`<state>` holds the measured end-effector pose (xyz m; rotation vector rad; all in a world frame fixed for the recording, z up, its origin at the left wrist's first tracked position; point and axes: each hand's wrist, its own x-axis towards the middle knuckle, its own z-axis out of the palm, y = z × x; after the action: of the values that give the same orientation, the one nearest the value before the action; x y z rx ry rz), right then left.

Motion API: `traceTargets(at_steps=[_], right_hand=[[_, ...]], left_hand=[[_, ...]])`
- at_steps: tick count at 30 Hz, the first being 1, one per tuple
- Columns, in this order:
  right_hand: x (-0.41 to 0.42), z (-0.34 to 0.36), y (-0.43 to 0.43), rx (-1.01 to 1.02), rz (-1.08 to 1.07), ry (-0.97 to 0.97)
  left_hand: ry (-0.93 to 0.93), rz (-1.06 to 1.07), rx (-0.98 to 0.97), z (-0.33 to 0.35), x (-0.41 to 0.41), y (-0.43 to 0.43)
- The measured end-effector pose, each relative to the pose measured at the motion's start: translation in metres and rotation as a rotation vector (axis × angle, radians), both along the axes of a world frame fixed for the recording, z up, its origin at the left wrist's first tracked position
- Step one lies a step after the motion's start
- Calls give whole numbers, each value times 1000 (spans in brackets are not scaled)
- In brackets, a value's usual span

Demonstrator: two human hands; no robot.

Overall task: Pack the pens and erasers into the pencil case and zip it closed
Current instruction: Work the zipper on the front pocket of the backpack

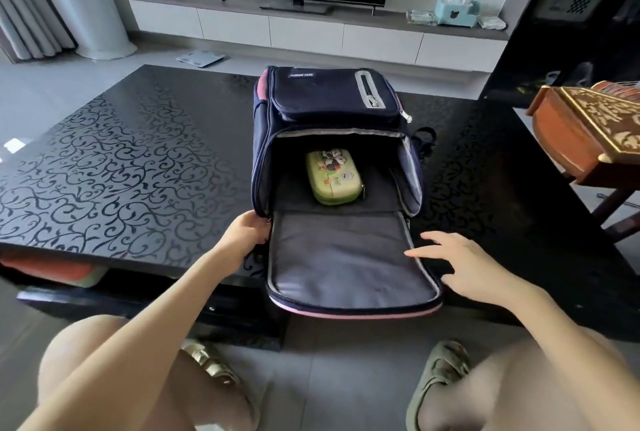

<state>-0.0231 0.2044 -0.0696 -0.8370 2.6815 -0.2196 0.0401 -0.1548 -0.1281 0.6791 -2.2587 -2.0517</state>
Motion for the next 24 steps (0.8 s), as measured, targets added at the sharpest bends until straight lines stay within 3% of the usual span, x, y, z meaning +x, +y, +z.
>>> traceTargets(at_steps=[3,5,7,9,13,15,20,24], right_hand=[[-1,-9,9,-108,26,-27],[-3,-9,5,-316,11,-43],[-6,1,-9,-602,-121,-118],[-16,10,-30,-706,-293,-30],[-29,34,-90,-544,-530,538],[-25,41,-119,-473,-452,711],[4,30,-183,-377,230,742],[12,26,-217,-94,300,561]], left_hand=[[-7,-41,-140,1,6,-7],[-9,-17,-206,5,9,-9],[-46,15,-259,10,10,-9],[-99,14,-305,16,10,-7],[-161,29,-328,25,8,-7],[-146,33,-310,26,8,-8],[-114,26,-327,36,7,-6],[-103,26,-201,45,10,-6]])
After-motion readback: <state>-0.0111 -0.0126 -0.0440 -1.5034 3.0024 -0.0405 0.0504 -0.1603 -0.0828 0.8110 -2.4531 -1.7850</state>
